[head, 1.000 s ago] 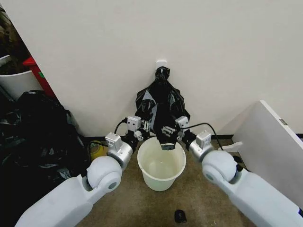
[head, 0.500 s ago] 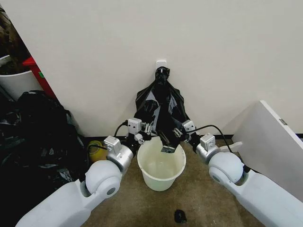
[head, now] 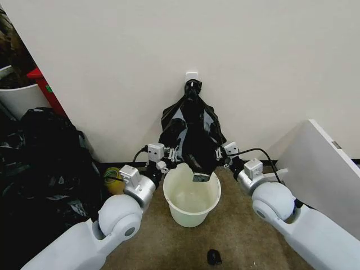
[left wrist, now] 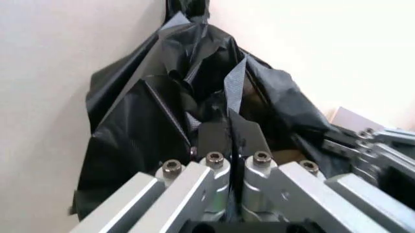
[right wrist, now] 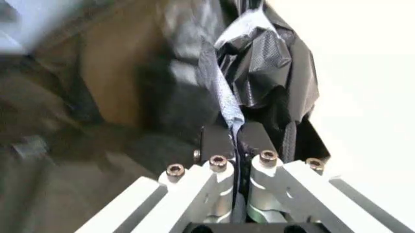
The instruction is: Place the garbage bag over the trash bin.
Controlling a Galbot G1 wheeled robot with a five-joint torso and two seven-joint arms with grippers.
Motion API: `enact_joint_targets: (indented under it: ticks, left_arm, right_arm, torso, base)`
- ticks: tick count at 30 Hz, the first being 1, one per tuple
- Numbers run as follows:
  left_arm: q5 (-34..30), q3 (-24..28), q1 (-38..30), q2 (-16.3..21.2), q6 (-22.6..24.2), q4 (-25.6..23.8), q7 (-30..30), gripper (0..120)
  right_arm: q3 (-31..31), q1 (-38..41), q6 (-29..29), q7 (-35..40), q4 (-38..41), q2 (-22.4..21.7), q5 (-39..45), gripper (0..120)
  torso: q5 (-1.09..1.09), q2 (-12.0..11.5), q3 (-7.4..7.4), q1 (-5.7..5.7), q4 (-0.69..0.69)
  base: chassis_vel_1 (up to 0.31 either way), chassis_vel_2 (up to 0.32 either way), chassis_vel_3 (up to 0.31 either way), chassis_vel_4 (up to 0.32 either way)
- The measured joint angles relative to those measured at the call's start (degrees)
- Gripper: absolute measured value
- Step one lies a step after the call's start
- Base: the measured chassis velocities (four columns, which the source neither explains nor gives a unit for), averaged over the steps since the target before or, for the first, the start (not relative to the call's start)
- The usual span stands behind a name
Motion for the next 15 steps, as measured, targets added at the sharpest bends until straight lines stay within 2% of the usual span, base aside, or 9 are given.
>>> enact_joint_targets:
  ticks: [3, 8, 10, 11, 15]
  left_arm:
    - [-0.2, -1.0, 1.0, 0.4, 0.0, -1.7, -0.2, 0]
    - [-3.1, -3.2, 3.2, 1.5, 1.1, -7.6, -1.6, 0]
    - [-4.0, -5.0, 5.8, 2.3, 1.5, -9.9, -2.0, 0]
    - [-4.2, -6.1, 8.0, 2.8, 1.6, -10.9, -2.0, 0]
    - [-4.3, -7.5, 12.2, 3.5, 1.6, -12.2, -2.1, 0]
  right_arm:
    - [1.4, -3.1, 1.0, 0.5, 3.7, 1.2, 1.3, 0]
    - [3.3, -9.2, 0.6, 2.5, 11.6, 4.4, 5.0, 0]
    - [3.5, -11.2, -0.3, 3.7, 13.9, 5.4, 6.7, 0]
    - [3.5, -12.1, -0.7, 4.1, 14.7, 5.7, 7.3, 0]
    - [3.7, -15.3, -1.1, 4.8, 15.5, 6.5, 8.0, 0]
  torso:
    - [-0.01, 0.0, 0.00, 0.00, 0.00]
    - [0.00, 0.0, -0.01, -0.01, -0.01]
    - [0.00, 0.0, -0.01, -0.01, -0.03]
    - [0.00, 0.0, -0.01, -0.01, 0.01]
    - [-0.01, 0.0, -0.01, -0.01, 0.02]
  base:
    - [0.000, 0.000, 0.000, 0.000]
    - [0.000, 0.000, 0.000, 0.000]
    - [0.000, 0.000, 0.000, 0.000]
    - [0.000, 0.000, 0.000, 0.000]
    - [0.000, 0.000, 0.000, 0.000]
